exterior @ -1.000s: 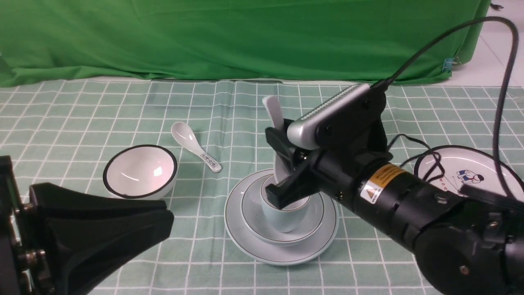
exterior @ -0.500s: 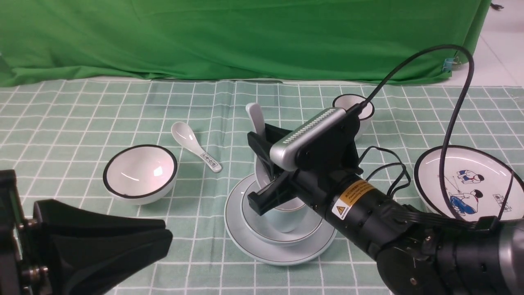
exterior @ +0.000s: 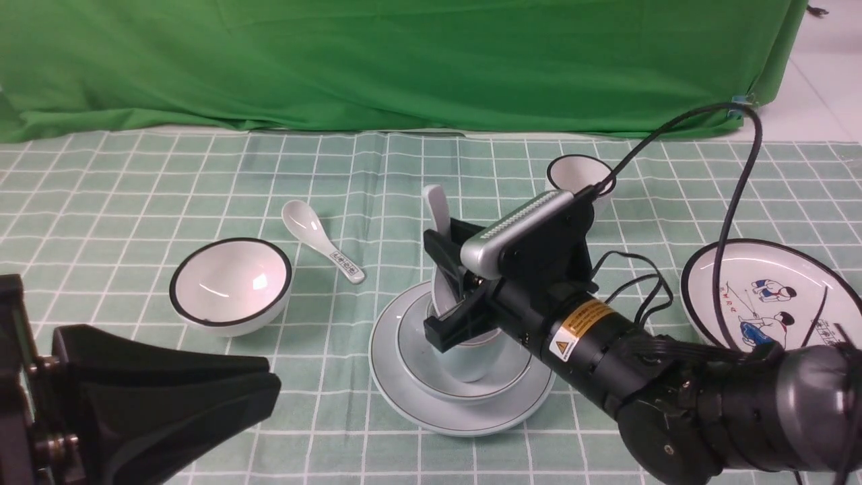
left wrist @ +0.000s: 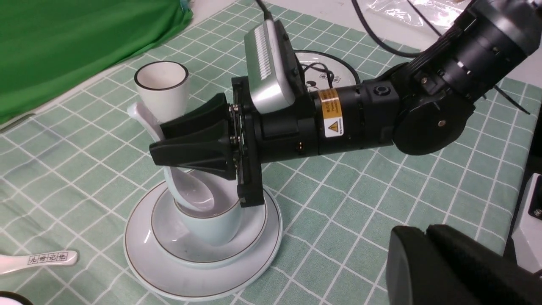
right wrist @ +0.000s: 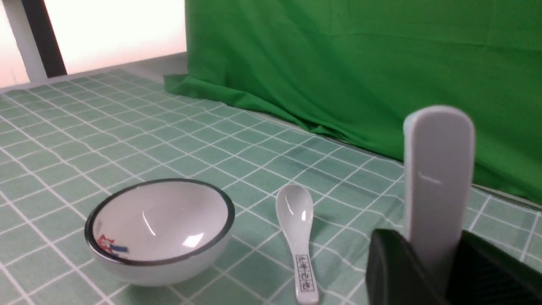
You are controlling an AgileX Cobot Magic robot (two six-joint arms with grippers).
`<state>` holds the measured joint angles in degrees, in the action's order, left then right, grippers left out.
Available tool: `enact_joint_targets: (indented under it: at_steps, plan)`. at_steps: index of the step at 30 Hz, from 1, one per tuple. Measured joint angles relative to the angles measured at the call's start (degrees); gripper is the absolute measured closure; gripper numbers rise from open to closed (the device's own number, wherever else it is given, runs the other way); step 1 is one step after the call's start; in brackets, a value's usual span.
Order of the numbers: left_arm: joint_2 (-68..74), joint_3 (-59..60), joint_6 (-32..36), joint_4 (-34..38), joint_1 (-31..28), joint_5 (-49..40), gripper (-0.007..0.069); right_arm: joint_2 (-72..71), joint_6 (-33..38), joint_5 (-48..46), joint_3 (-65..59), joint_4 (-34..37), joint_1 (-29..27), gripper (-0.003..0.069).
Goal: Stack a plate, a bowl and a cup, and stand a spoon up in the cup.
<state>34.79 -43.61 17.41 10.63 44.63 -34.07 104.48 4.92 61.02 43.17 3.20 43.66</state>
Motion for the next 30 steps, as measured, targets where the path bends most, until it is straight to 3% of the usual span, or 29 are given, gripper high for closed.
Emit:
enact_joint_targets:
  at_steps: [8,14,22,26,30]
  plan:
    - [0.0,0.0,0.0,0.0,0.0,0.1,0.0613,3.1,-0.1,0.6,0.1,0.6,0.0,0.0471]
    - [0.0,0.0,0.0,0.3,0.0,0.2,0.0613,3.0,-0.1,1.3,-0.8,0.7,0.0,0.0335]
    - [-1.2,0.1,0.0,-0.2,0.0,0.8,0.0613,-5.9,-3.6,-0.6,-3.8,-2.0,0.0,0.0323]
    - [-6.7,3.3,0.0,-1.7,0.0,4.6,0.0613,-17.4,-6.7,-13.0,-4.0,-3.2,0.0,0.0322]
    - [-15.2,12.9,-0.5,-2.2,0.0,13.4,0.0613,-31.4,-7.5,-36.9,-4.0,-3.7,0.0,0.0348]
